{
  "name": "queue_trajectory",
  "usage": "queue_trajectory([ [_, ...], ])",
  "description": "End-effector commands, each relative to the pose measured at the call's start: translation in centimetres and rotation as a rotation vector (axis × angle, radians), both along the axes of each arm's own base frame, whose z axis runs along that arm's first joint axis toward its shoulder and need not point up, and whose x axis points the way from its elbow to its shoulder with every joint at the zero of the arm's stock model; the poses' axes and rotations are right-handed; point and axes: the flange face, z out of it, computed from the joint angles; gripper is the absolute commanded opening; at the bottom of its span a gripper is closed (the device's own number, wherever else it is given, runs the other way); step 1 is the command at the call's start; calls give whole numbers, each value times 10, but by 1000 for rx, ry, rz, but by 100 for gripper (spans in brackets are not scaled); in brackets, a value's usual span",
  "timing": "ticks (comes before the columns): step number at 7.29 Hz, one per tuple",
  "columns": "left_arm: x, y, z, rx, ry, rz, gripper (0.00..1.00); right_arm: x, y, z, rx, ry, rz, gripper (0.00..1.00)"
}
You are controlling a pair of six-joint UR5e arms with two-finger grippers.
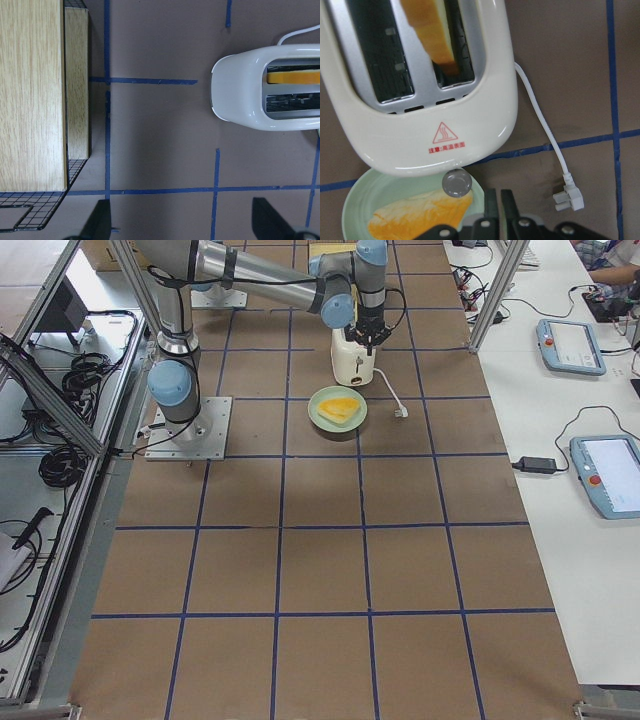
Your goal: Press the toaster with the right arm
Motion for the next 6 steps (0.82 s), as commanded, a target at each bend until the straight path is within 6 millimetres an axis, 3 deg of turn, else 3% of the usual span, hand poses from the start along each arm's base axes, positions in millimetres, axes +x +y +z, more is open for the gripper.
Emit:
queue_trajectory([
  [1, 0, 0, 0, 0, 0, 0, 100, 2, -7, 63, 55, -19, -239, 20],
  [2, 0, 0, 0, 0, 0, 0, 100, 3, -8, 87, 56, -30, -346, 34],
  [3, 0, 0, 0, 0, 0, 0, 100, 2, -6, 99, 43, -35, -544, 76],
  [4, 0, 0, 0, 0, 0, 0, 100, 1, -3, 113, 17, -62, -746, 100],
  [5, 0, 0, 0, 0, 0, 0, 100, 2, 14, 130, 40, -61, -860, 100],
  [6, 0, 0, 0, 0, 0, 0, 100, 2, 19, 141, 23, -77, -1027, 100],
])
